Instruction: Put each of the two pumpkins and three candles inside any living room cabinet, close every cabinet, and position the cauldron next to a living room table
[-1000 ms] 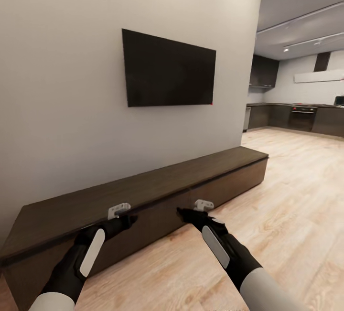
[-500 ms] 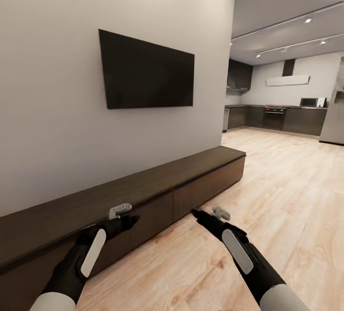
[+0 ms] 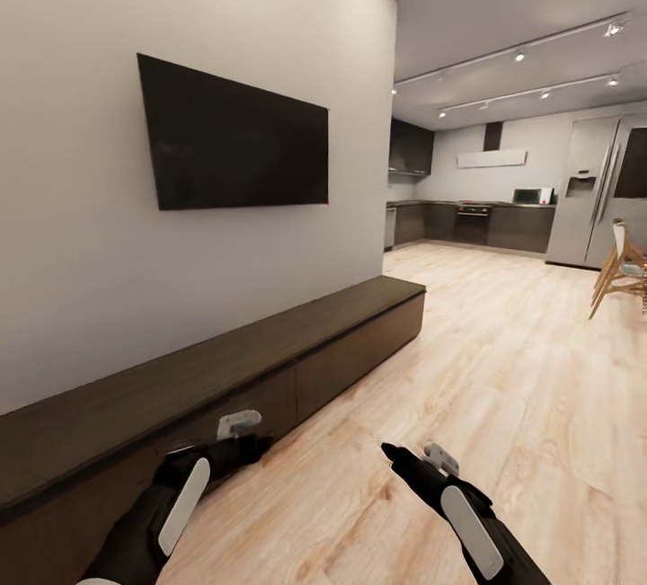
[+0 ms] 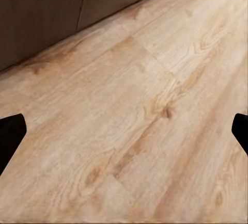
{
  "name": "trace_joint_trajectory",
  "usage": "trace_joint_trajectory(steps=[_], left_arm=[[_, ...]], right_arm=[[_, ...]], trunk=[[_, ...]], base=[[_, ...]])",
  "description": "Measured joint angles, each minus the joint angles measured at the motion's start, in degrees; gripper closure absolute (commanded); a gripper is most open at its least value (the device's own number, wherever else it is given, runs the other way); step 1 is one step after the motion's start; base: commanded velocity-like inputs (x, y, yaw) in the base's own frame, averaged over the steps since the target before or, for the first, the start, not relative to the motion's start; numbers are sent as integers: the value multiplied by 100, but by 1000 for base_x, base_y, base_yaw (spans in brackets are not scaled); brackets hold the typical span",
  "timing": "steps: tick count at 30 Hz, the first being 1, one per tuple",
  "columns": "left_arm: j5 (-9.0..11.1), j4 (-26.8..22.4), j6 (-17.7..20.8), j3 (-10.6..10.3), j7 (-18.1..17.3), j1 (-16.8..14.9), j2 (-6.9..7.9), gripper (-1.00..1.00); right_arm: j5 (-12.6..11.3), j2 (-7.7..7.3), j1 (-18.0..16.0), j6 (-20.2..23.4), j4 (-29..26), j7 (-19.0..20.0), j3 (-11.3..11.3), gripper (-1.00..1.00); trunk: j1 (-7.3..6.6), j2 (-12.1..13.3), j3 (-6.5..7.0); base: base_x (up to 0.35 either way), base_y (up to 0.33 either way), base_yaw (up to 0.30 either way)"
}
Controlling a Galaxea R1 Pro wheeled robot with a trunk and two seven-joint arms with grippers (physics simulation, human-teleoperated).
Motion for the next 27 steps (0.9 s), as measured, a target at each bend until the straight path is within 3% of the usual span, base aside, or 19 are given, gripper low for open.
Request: trace_joint_trajectory(steps=[4,11,20,27], left_arm=[[0,326,-101,-14,-5,285,-2,-100],[43,823,-376,47,4,370,-8,-100],[343,1088,-388,230,-6,372,3,-100],[388,1130,-390,252,-8,370,7,-100]], right_arm=[[7,-4,5,-3,378,294,-4,-100],[13,-6,5,-273,1184,1015,6,-100],[-31,-6,6,-331,1391,1125,-6,-100],[-34,-9,6,-329,1396,1123,-6,-100]], trunk=[[0,0,25],[0,0,68],[0,0,66],[0,0,35]], base=[[9,-8,-197],[1,-1,-48],[0,0,-83],[29,0,-236]])
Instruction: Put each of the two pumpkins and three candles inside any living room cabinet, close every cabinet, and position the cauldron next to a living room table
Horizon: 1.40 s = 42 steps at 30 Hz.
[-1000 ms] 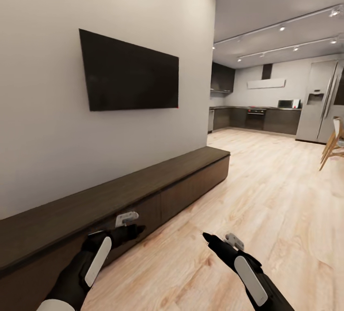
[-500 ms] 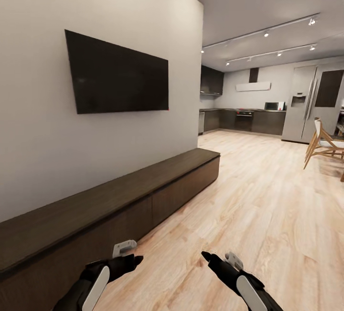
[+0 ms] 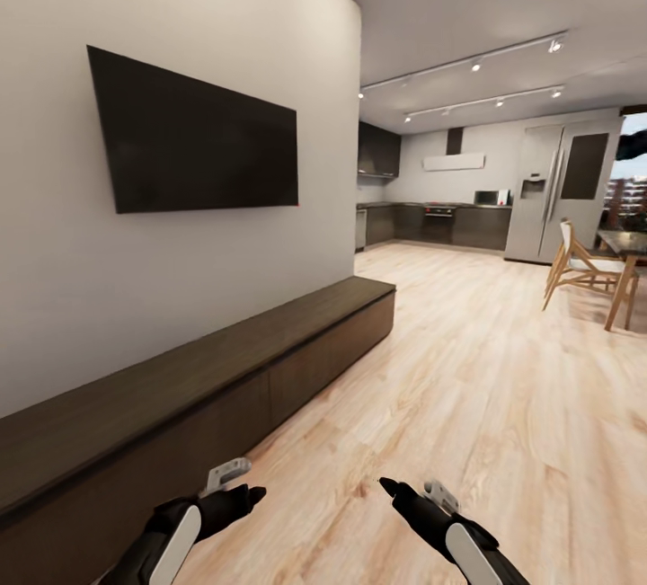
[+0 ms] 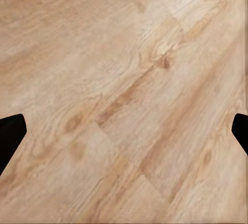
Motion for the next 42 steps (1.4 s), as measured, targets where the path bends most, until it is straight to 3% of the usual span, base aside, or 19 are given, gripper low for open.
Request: trace_joint_trajectory(steps=[20,24,42], left_arm=[[2,1,2,-8,-3,11,5,-100],[-2,2,-1,-8,-3,11,5,-100],[6,3,-5,-8,-1,12,4,-100]], right_arm=[[-2,-62,-1,31,232,-3,-10,-100],[-2,-62,-1,24,245,-9,-10,-100],[6,-53,-1,-22,518,-2,-21,-100]], trunk=[[1,0,-146],[-10,5,-93],[-402,722,67]], base=[[58,0,-183],[0,0,-132],[0,0,-111]])
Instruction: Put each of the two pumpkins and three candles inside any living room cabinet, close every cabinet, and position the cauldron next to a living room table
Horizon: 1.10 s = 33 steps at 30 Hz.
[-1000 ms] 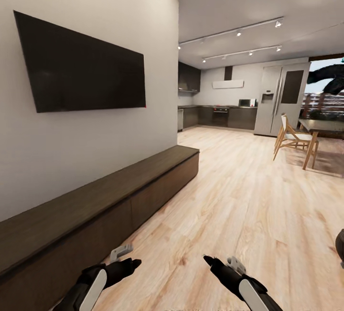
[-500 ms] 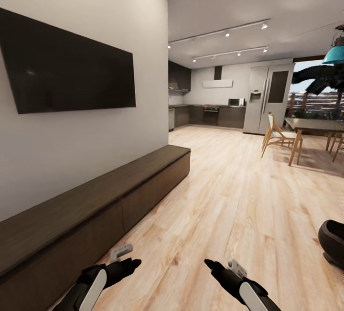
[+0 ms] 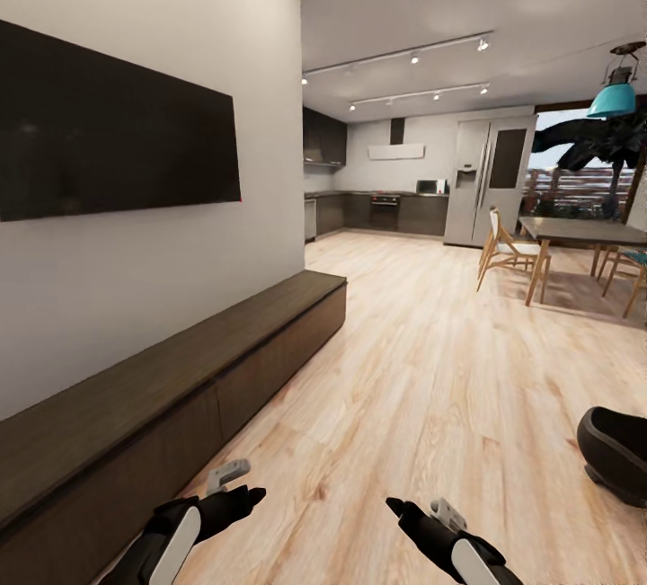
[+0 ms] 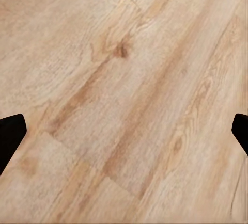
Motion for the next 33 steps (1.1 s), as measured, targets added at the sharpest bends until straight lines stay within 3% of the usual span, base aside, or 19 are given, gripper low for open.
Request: trace_joint_trajectory(steps=[20,33], left_arm=[[-35,-3,0,-1,6,0,-1,-100],[-85,305,-20,-92,41,-22,-46,-100]], right_arm=[[5,-10,0,-1,5,10,8,-100],[7,-103,0,8,11,453,8,-100]], trunk=[[-439,802,175],[-725,1323,289]], base=[[0,0,-100],[0,0,-96]])
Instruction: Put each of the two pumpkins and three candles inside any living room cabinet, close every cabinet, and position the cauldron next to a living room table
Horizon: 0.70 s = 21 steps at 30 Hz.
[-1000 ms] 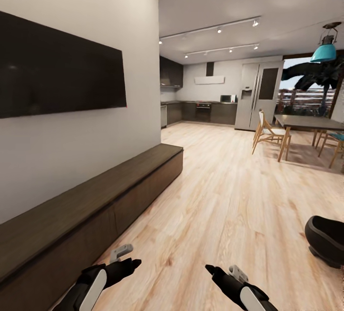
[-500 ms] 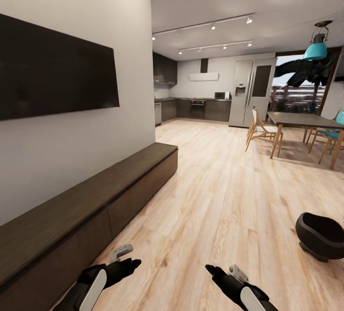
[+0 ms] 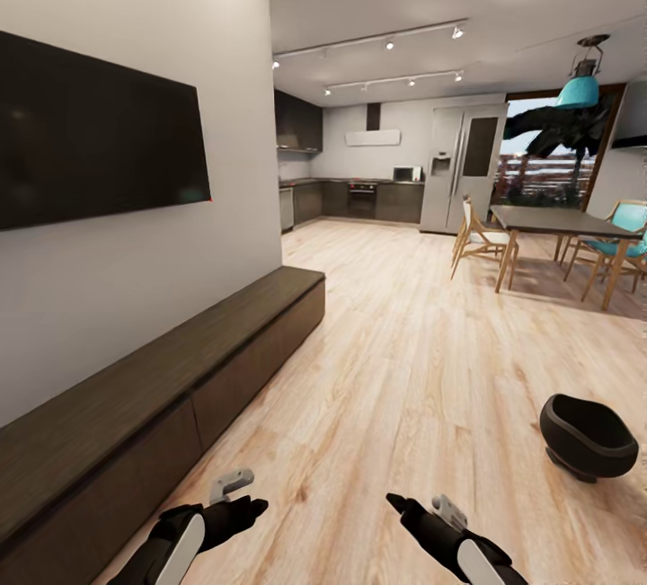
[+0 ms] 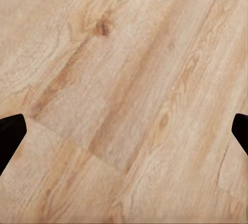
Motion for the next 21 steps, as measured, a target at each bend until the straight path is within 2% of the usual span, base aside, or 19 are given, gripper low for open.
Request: trace_joint_trajectory(steps=[13,21], left_arm=[[-1,21,-1,-6,-31,4,10,-100],[-3,22,4,11,-37,12,34,-100]], right_arm=[[0,-4,0,-23,9,8,9,-100],[8,-6,0,-41,18,9,9,-100]], trunk=[[-286,521,114],[-286,523,41]], base=[[0,0,-99],[9,0,-94]])
